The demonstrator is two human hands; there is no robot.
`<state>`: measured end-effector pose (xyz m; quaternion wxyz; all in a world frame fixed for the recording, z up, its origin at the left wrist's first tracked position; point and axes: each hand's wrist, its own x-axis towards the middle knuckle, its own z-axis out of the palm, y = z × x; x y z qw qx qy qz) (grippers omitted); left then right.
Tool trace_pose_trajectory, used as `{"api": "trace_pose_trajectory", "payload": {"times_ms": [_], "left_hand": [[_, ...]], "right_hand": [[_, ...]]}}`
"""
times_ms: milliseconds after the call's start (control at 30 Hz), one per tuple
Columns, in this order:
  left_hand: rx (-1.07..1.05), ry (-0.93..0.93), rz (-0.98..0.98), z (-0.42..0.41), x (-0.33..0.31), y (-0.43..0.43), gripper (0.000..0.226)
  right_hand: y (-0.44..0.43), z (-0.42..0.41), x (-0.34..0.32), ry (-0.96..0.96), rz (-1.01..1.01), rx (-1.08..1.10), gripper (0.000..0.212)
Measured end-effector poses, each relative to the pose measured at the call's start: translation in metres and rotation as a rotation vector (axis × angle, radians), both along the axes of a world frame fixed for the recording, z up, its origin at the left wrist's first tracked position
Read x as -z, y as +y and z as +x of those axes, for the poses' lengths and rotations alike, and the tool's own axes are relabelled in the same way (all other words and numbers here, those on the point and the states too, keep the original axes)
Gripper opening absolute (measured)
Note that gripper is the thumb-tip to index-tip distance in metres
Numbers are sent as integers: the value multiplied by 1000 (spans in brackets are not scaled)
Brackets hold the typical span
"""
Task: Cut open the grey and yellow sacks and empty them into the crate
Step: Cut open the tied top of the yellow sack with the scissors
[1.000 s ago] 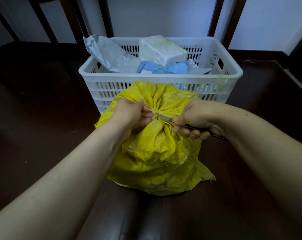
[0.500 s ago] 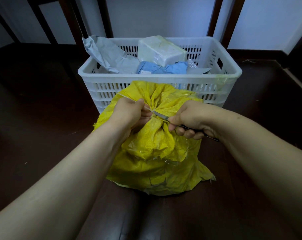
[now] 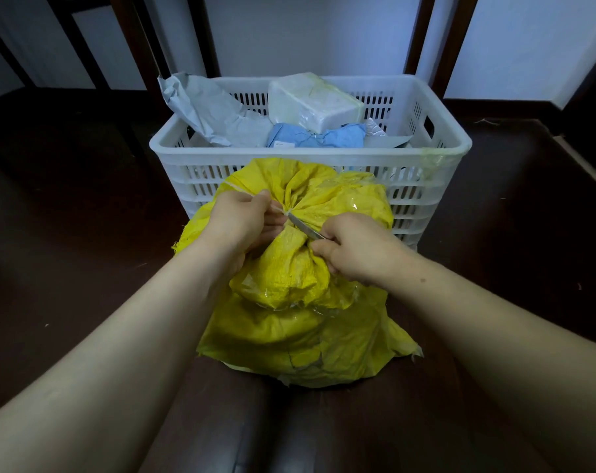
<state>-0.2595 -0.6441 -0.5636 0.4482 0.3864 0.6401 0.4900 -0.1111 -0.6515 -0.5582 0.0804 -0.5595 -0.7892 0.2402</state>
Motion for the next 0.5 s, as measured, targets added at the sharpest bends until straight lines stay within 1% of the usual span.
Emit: {"api": "trace_pose_trajectory", "payload": {"times_ms": [33,67,133,167,200,333,400,500], "left_hand": [[-5,62,50,0,1,1,36],[-15,165,113,-1,2,1,36],[-51,443,232,-4,3,2,35],[-63,535,280,-6,4,2,34],[-67,567,308,-8,6,2,34],[-4,370,246,-13,9,2,34],[15,357,240,-15,11,3,34],[-35,285,202,-17,14,5,36]], "right_hand": [[-1,-2,2,-3,41,-8,31],[-1,-3,3,12,67,-6,29],[-3,-6,6,39,114,14,28],[-4,-7,8,39,141,23,28],[-4,-8,10,36,169,29,28],[-8,-9,17,50,250,60,30],[-10,-12,19,46,271,75,30],[-12,-17,19,25,294,80,27]]}}
